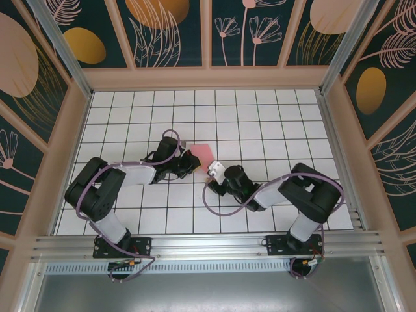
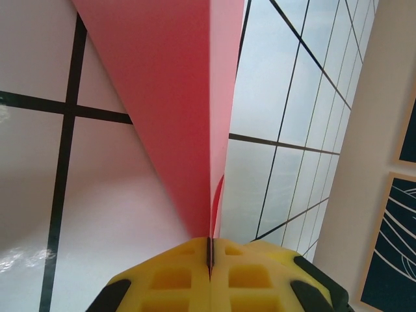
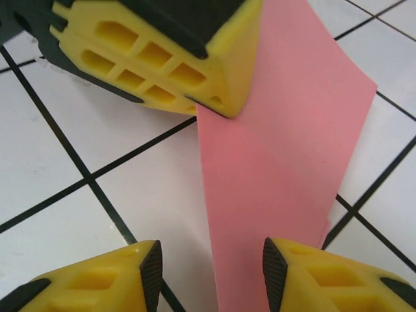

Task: Fold a paper plane with a square sheet of paper (pick it up from the middle)
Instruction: Fold the wing for the fifth time at the center of the table.

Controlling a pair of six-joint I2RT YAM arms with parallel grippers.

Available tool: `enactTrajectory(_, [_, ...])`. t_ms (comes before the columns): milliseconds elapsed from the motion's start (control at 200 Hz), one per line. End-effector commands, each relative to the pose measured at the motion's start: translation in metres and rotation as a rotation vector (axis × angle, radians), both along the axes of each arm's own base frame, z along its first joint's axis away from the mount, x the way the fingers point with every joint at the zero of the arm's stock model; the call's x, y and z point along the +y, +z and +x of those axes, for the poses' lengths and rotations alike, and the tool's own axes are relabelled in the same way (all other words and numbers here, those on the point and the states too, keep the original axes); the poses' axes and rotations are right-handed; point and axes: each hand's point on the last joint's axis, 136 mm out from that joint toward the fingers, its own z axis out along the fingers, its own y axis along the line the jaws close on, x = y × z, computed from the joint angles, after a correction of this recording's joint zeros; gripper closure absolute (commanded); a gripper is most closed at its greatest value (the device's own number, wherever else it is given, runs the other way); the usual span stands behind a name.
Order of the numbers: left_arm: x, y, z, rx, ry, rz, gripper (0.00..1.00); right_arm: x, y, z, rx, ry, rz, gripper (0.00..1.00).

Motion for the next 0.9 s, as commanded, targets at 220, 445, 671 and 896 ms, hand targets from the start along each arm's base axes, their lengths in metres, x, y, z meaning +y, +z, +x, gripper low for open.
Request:
enactTrajectory(220, [0.000, 0.009, 0.001, 0.001, 0.004, 0.011, 0.94, 0.027, 0.018, 0.023, -0.174, 0.009, 0.028, 0.63])
enactTrajectory(445, [0.000, 0.011, 0.003, 0.000, 0.003, 0.019, 0.93, 0.029, 0.011, 0.023, -0.178, 0.017, 0.021, 0.78])
enactTrajectory(671, [-0.003, 0.022, 0.009, -0.026, -0.005, 0.025, 0.84, 0.029, 0.007, 0.022, -0.160, 0.018, 0.023, 0.93])
enactTrajectory(896, [0.019, 0.039, 0.028, -0.073, 0.041, 0.059, 0.61, 0.029, 0.006, 0.015, -0.084, 0.035, 0.056, 1.00])
